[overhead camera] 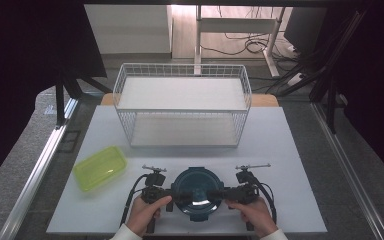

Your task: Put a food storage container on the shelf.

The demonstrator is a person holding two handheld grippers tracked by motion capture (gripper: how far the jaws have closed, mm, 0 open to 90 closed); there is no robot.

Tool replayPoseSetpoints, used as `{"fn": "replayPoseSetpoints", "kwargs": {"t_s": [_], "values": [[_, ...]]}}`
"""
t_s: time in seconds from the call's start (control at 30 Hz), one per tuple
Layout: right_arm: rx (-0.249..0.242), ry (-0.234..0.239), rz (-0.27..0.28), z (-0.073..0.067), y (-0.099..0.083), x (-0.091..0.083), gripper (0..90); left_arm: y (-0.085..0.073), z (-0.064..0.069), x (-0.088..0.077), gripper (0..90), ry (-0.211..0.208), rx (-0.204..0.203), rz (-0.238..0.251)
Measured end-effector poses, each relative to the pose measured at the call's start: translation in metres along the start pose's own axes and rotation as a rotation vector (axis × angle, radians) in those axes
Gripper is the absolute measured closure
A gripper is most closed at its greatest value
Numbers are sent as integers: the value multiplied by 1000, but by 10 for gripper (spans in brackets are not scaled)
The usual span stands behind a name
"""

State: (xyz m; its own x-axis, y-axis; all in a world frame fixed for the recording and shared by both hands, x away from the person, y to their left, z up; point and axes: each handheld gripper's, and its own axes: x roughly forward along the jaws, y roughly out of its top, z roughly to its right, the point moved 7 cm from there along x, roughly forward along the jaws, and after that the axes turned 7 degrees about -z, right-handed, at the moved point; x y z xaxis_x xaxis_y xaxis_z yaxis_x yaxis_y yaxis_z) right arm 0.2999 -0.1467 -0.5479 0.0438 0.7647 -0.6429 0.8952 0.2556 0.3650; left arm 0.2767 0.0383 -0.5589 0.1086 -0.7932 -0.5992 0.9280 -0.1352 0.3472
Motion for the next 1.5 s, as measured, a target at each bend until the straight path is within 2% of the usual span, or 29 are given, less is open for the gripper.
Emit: {"fn": "replayPoseSetpoints", "kwargs": {"t_s": [0.03, 0.1, 0.3, 0.5, 0.67, 0.93, 1.03, 1.23, 1.5], "values": [[10, 5, 2, 0, 0, -1, 270, 0, 0, -4, 197, 6, -6, 12], [12, 5, 13, 0, -1, -3, 293, 0, 0, -7, 235, -1, -13, 14], [-10, -13, 53, -7, -4, -9, 343, -3, 2, -11, 270, -8, -17, 37], [-42, -27, 67, -12, -7, -12, 355, -7, 4, -15, 300, -10, -10, 63], [-54, -33, 77, -13, -10, -14, 360, -9, 8, -16, 307, 13, 11, 75], [-48, -34, 107, -15, -9, -17, 377, -9, 13, -20, 345, 26, 10, 101], [-50, -41, 118, -16, -8, -18, 380, -8, 16, -21, 348, 48, 28, 102], [-55, -44, 125, -17, -7, -19, 381, -7, 17, -21, 348, 51, 29, 104], [-70, -72, 143, -17, -1, -25, 383, 0, 19, -19, 350, 43, 37, 93]]}}
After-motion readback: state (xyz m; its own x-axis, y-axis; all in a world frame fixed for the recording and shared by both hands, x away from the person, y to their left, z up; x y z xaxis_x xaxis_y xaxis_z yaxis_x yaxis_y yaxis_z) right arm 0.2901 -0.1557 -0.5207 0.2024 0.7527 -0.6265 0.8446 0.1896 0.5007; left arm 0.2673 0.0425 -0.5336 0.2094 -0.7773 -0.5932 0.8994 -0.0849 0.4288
